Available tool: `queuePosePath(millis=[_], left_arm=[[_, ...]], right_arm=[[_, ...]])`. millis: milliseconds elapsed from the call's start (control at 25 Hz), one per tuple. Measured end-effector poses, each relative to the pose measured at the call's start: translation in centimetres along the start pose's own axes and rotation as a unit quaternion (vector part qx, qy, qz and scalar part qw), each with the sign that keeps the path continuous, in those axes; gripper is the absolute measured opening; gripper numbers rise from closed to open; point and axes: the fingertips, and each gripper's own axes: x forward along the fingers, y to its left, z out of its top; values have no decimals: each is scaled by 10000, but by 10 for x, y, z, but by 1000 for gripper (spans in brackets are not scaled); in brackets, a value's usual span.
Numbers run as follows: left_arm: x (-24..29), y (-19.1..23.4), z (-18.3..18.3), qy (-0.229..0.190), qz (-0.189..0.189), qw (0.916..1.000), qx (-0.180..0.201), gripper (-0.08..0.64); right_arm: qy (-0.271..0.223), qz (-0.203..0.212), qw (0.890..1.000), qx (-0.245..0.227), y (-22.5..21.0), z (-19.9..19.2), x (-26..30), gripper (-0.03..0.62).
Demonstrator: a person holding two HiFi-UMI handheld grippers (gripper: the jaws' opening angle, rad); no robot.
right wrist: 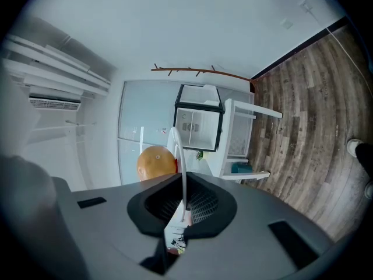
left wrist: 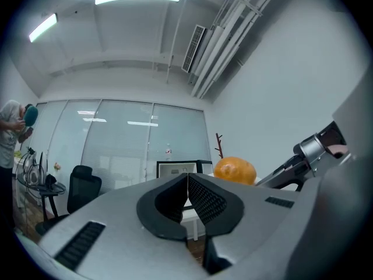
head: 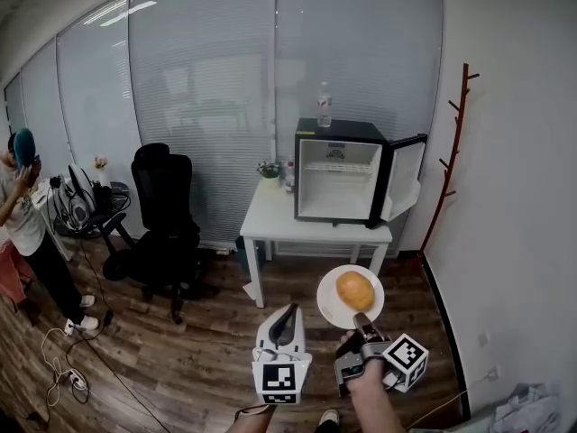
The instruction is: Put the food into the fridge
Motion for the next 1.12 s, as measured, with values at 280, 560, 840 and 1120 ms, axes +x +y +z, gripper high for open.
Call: queuePosePath(millis=[280, 560, 840, 1120], left_arm=[[44, 8, -13, 8, 8, 10000, 1, 29], [115, 4, -15, 13, 15, 10000, 50, 29], [193, -16, -23, 32, 49, 9999, 147, 29], [254, -27, -31, 72, 187, 9996, 209, 29]], right_arm=[[20, -65, 10000, 47, -10, 18, 42, 37], [83, -88, 9998, 147, -10, 59, 98, 37], [171, -30, 9997, 170, -13, 115, 153, 37], [350, 101, 9993, 118, -9, 157, 204, 37]])
